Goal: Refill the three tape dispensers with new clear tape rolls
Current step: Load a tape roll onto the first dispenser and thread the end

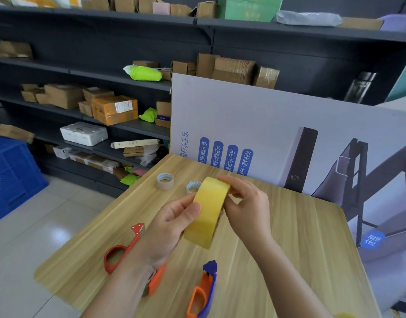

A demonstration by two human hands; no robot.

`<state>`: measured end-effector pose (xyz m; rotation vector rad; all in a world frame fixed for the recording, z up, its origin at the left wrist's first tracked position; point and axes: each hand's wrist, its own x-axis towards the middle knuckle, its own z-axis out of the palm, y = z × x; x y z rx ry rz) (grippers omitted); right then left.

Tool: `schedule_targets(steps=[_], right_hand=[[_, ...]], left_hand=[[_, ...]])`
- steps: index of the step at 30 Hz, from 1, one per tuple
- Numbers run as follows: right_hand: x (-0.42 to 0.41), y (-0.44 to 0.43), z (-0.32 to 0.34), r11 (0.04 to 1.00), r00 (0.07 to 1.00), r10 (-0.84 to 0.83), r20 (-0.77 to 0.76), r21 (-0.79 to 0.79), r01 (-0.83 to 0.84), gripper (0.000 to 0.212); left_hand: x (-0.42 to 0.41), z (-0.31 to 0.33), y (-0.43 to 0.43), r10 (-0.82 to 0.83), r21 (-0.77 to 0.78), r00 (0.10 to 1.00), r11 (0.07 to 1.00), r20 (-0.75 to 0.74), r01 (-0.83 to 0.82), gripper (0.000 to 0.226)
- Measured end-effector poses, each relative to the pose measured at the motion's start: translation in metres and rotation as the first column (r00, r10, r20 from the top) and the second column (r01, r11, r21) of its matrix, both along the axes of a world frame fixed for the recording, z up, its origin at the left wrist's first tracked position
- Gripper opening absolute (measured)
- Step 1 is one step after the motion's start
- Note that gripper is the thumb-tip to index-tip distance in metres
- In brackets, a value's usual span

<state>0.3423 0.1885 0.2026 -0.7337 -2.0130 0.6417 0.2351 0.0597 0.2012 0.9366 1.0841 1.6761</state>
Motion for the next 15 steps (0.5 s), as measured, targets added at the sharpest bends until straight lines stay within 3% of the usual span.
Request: schedule_targets(steps=[4,7,9,11,15], right_hand=[[-0.014,0.004,-0.001,0.985,0.998,0.01,0.057,-0.17,0.0,0.031],[-0.025,0.006,-0.003,0.981,0.999,-0.028,0.034,-0.19,0.034,0.032],[-0.034,0.004,-0.002,0.992,0.997,-0.077,0.024,-0.102,0.079,0.036],[-0.043,0.002,-0.002,0.985,0.989,-0.147,-0.011,0.092,0.147,0.044],[-0.055,0.0,-0.005,0.853,0.972,-0.223,-0.079,0.467,0.233,0.039]], left_hand=[[-0.019,0.0,0.004,-0.087,-0.002,0.995,0.996,-0.045,0.087,0.034],[-0.034,0.001,0.011,-0.126,0.005,0.988,0.992,-0.093,0.127,0.03],[-0.043,0.0,0.017,-0.133,0.018,0.988,0.991,-0.081,0.135,0.032],[-0.052,-0.002,0.023,-0.145,0.037,0.988,0.988,-0.049,0.147,0.034],[-0.075,-0.005,0.031,-0.197,0.052,0.98,0.979,-0.015,0.197,0.041]])
